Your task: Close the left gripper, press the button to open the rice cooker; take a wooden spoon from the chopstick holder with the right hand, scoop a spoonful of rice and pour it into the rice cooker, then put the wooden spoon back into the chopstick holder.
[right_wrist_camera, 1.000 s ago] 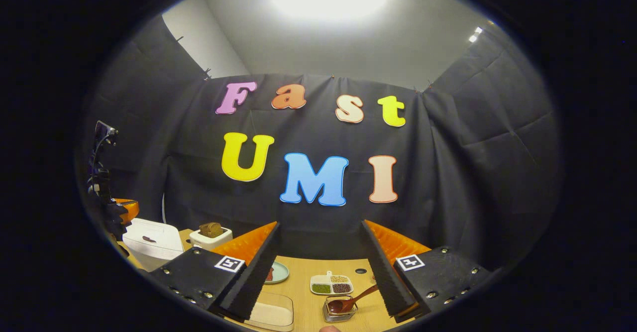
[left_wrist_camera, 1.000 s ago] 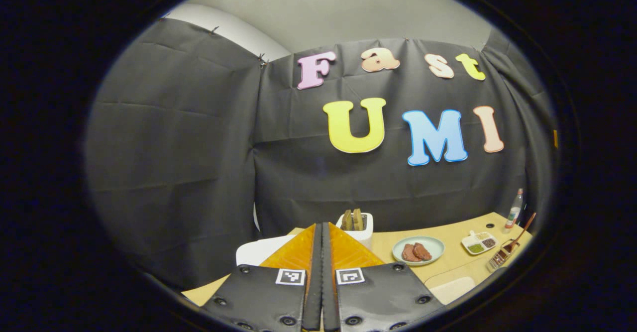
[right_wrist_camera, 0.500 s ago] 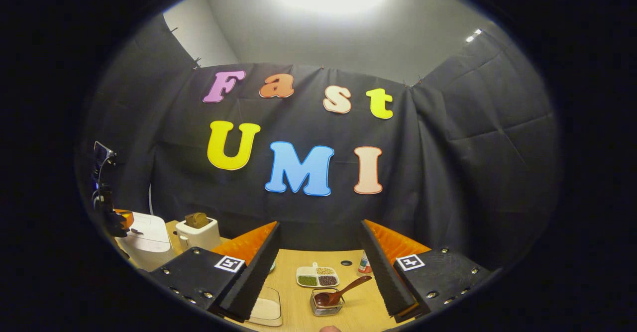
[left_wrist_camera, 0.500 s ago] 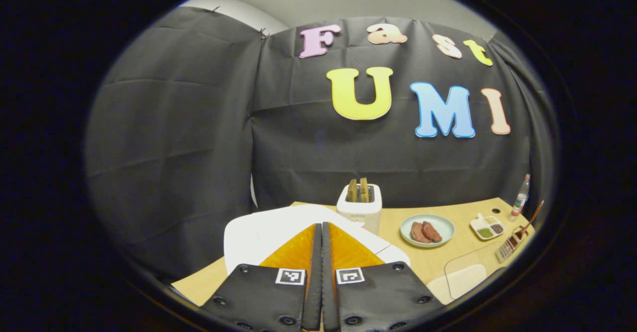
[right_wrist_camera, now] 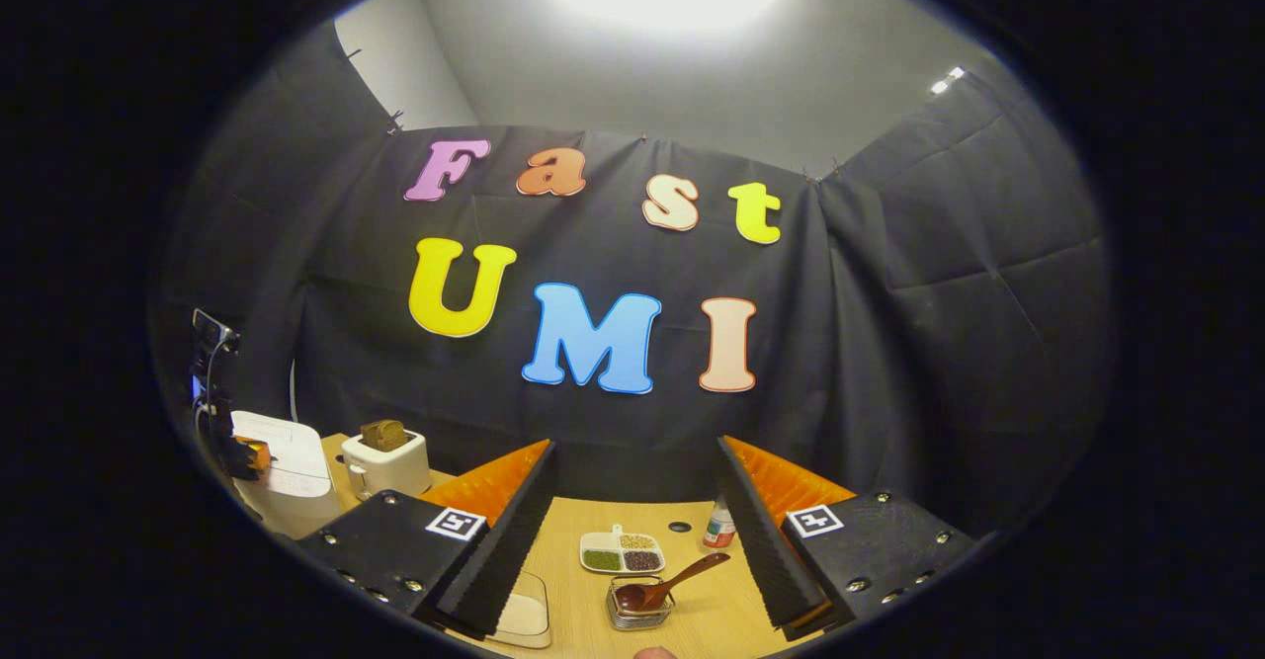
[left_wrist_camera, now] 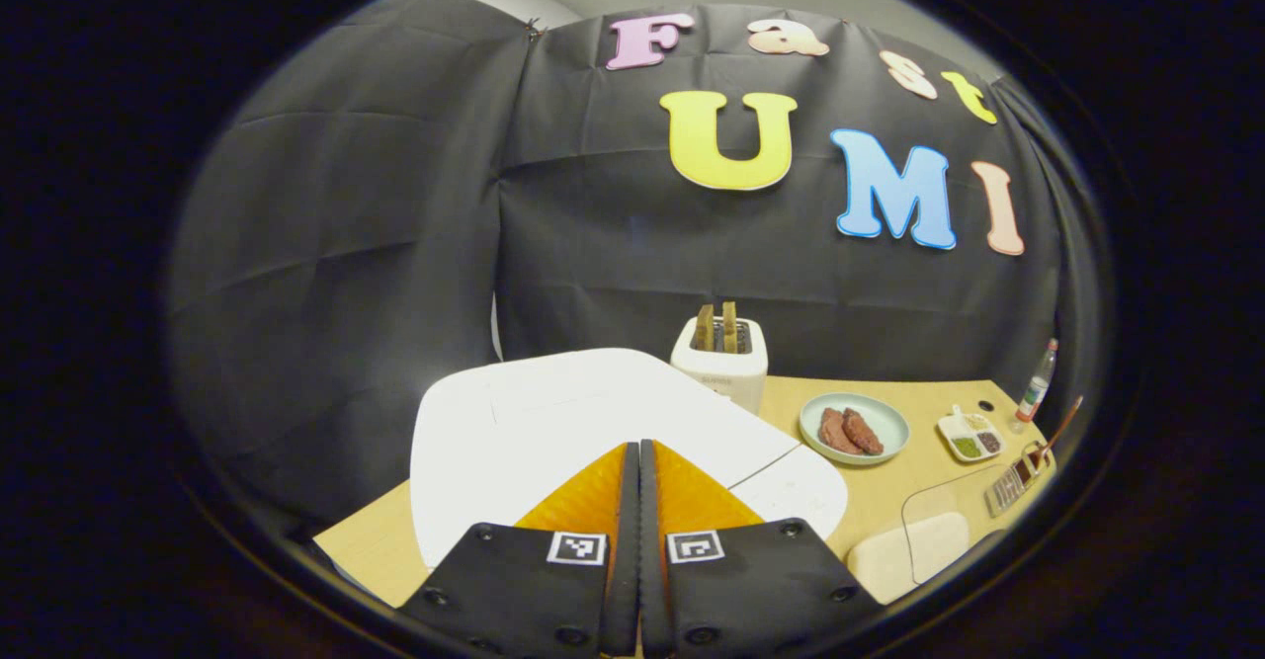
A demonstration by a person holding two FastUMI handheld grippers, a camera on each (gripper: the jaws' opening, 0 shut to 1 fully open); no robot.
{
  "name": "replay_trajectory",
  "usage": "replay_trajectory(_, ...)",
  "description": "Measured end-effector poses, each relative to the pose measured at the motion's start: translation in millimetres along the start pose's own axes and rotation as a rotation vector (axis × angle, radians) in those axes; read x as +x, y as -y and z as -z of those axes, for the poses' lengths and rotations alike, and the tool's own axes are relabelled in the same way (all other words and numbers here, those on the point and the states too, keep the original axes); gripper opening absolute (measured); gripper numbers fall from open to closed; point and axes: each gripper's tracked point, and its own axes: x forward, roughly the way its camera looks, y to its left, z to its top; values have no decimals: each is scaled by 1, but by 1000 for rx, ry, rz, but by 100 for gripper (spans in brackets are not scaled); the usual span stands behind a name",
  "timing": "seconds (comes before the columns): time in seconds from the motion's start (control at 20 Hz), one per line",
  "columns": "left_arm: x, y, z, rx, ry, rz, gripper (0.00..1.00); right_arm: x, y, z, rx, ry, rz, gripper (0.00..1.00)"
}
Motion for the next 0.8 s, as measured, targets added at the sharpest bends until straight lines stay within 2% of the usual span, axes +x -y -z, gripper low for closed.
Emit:
replay_trajectory(0.15, -1, 1, 3, -3, 6, -1, 12, 1, 1, 1, 4, 0, -2, 95)
replay_trajectory(0.2, -1, 2, 3, -2, 11, -2, 9, 1, 2, 1, 7, 0, -2, 95)
replay_trajectory(0.35, 0, 2, 10, -24, 6, -10, 12, 2, 2, 3, 12, -3, -6, 95)
replay_trajectory(0.45, -1, 2, 11, -32, 0, -8, 9, 1, 2, 5, 19, -2, -10, 95)
replay_trajectory(0.5, -2, 2, 8, -37, 5, -10, 12, 1, 3, 5, 27, 0, -10, 95)
replay_trajectory(0.6, -5, 3, 6, -11, 0, -21, 9, 2, 3, 6, 41, 1, -15, 95)
replay_trajectory(0.7, -9, 4, -7, 4, 8, -36, 9, 2, 6, 7, 48, 4, -18, 95)
replay_trajectory(0.8, -18, 3, -34, 7, 64, -45, 9, 5, 11, 8, 61, 4, -15, 95)
